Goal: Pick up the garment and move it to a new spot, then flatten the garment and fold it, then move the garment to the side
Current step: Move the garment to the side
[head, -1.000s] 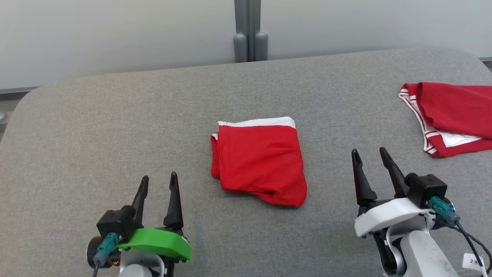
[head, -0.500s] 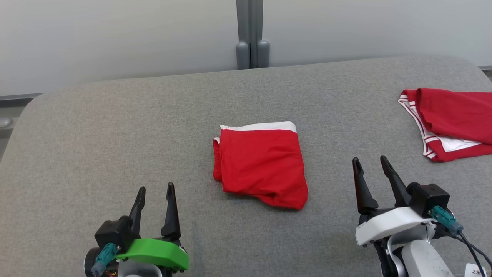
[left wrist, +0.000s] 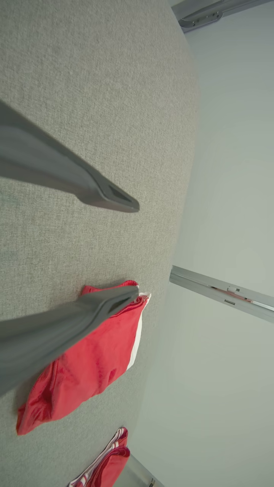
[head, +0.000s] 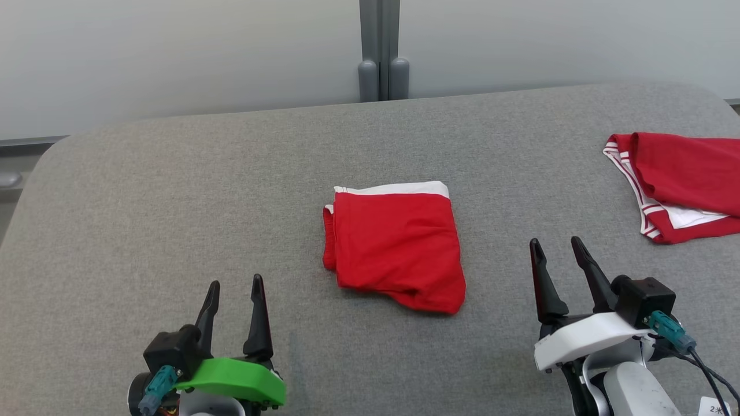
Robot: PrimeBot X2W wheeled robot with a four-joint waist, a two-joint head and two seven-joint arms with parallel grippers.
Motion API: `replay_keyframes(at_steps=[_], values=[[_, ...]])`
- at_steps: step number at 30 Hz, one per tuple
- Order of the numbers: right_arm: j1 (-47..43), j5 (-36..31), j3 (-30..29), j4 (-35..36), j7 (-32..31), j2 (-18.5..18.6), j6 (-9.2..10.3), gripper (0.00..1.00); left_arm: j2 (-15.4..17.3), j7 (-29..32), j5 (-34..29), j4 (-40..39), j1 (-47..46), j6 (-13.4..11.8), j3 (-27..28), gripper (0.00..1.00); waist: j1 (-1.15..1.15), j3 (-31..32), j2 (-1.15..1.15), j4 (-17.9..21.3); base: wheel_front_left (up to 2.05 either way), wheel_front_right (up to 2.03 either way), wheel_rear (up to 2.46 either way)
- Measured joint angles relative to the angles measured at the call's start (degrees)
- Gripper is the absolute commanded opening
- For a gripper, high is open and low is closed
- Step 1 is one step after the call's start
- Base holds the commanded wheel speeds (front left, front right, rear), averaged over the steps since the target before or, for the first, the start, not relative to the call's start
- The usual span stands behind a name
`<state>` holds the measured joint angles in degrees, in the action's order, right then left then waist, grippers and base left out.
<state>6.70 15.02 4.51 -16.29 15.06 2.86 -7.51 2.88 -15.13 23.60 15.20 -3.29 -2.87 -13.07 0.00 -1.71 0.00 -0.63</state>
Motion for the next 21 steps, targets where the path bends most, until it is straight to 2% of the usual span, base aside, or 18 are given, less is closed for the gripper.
replay_keyframes(at_steps=[7, 21], values=[[0.23, -0.18, -0.42, -1.3, -0.31, -0.02, 0.0, 1.0, 0.0, 0.0, 0.32, -0.12, -0.02, -0.09, -0.16, 1.0, 0.0, -0.53, 0.0, -0.63, 0.0, 0.0, 0.0], [10.09, -1.68, -2.94, -3.09, -13.23, -0.03, 0.0, 1.0, -0.02, 0.0, 0.54, -3.18, -1.01, -0.27, -0.64, 1.0, 0.0, -2.44, 0.0, -4.03, 0.0, 0.0, 0.0]])
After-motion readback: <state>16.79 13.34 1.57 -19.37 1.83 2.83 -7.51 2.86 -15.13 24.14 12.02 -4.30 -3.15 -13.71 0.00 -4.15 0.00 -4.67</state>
